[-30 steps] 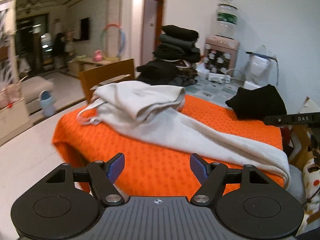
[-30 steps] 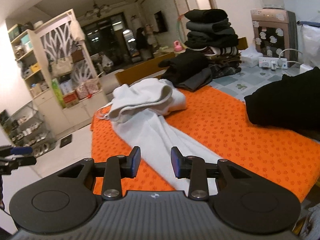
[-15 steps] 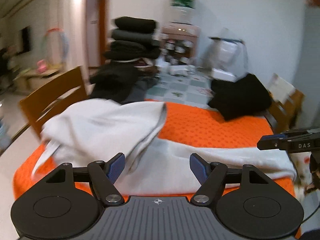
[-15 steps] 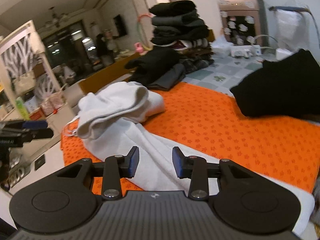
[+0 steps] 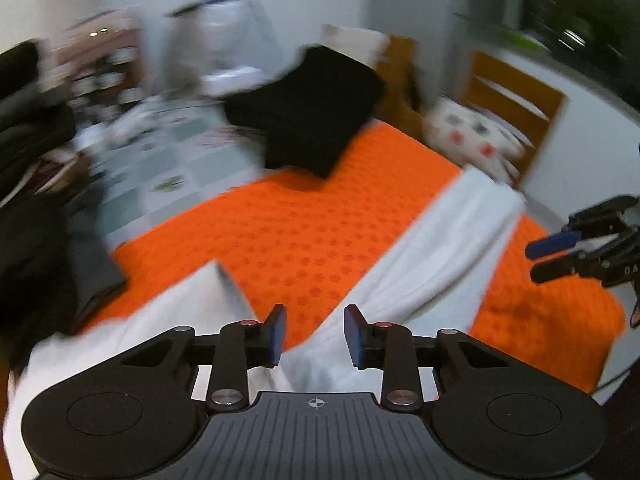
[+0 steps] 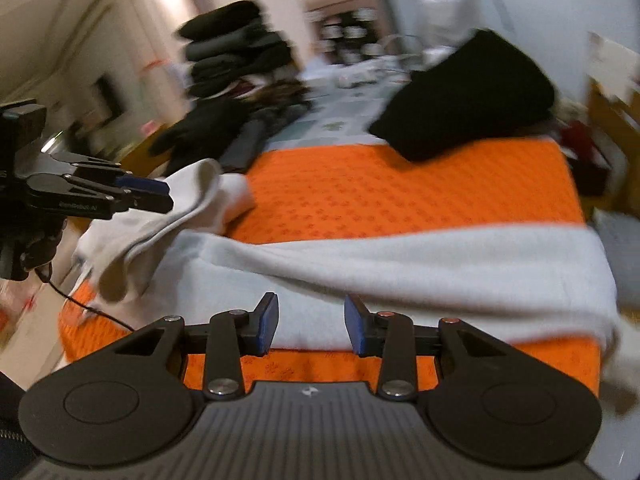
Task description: Fold clothes
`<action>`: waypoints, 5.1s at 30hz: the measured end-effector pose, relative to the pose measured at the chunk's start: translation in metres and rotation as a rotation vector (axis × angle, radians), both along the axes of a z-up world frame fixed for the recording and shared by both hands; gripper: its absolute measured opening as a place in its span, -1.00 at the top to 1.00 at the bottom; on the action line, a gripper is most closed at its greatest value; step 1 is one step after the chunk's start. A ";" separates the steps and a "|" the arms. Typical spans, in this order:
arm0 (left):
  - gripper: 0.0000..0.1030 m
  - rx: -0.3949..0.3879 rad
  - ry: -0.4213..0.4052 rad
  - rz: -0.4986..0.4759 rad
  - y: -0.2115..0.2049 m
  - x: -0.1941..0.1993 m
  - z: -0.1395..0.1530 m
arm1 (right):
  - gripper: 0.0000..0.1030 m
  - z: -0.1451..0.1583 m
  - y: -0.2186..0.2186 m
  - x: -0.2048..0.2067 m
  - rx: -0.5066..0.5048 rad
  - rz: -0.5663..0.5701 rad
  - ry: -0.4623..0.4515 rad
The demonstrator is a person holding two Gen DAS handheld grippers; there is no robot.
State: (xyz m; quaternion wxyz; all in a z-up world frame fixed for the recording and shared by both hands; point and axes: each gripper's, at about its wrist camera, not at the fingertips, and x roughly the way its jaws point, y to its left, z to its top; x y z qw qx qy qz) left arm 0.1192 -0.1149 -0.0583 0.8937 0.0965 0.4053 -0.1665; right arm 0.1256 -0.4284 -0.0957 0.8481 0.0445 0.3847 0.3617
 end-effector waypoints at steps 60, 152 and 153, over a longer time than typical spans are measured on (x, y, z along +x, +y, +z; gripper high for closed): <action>0.89 -0.352 0.250 -0.474 0.052 0.159 -0.069 | 0.06 -0.097 0.142 -0.050 0.285 -0.688 0.249; 0.50 -0.418 0.538 -0.475 0.027 0.160 -0.102 | 0.91 -0.110 0.113 -0.108 0.374 -0.919 0.384; 0.82 -0.397 0.499 -0.473 0.026 0.156 -0.099 | 0.91 -0.107 0.114 -0.107 0.365 -0.913 0.375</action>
